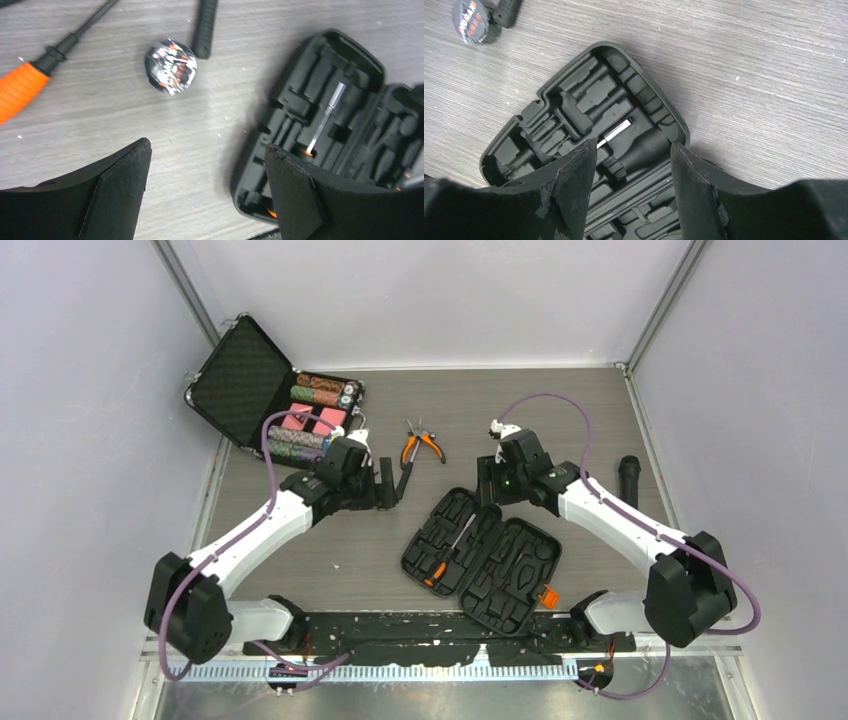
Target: Pack the tool kit
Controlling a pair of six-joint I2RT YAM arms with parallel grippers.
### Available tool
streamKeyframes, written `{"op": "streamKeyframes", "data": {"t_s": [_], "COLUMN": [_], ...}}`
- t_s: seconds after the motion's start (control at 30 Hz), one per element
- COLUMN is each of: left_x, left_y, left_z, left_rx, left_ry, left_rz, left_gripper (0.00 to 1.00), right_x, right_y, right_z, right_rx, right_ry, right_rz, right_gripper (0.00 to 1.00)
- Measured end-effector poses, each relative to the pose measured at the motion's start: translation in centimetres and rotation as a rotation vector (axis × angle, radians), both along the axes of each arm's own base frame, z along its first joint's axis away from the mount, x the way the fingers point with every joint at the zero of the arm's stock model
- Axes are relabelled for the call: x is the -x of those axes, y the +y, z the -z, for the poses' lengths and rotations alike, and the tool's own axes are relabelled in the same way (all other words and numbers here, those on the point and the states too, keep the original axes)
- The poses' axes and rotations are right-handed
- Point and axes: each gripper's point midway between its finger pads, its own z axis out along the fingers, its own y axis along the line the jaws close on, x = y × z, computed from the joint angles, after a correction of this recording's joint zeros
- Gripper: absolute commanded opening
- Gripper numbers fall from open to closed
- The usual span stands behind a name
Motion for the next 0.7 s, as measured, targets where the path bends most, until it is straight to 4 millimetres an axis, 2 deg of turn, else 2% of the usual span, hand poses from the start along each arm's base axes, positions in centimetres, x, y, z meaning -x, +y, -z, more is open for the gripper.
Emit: {"op": "streamKeyframes", "data": {"t_s": [0.1, 0.3, 0.47, 0.6, 0.7], "left_x": [-1.9, -6.8, -8.9, -9.3, -9.3], "left_y": [0.6, -0.8, -0.5, 1.2, 4.1], "left_z": [0.9, 0.9, 1.2, 2.0, 3.2], "left_rx": [-0.075, -0.161, -0.192, -0.219, -0.256], "left_ry": [0.008, -0.014, -0.012, 0.010, 0.042], "left_rz": [-0.008, 0.022, 0.024, 0.005, -0.041], "left_gripper": [0.82, 0.80, 0.80, 0.79, 0.79], "right_x": [0.4, 1.8, 2.9, 2.7, 1.6], "right_y": [-0.3, -1.2, -1.9, -1.9, -1.7], "right_z": [0.8, 2.9, 4.6, 6.3, 7.5], "right_rx": [0.017, 0.053, 0.079, 0.110, 0.142], "right_ry": [0.011, 0.059, 0.102, 0.131, 0.155], "right_rz": [-0.012, -0.018, -0.020, -0.037, -0.043], "right_gripper": [0.61, 0.62, 0.61, 0.61, 0.61]}}
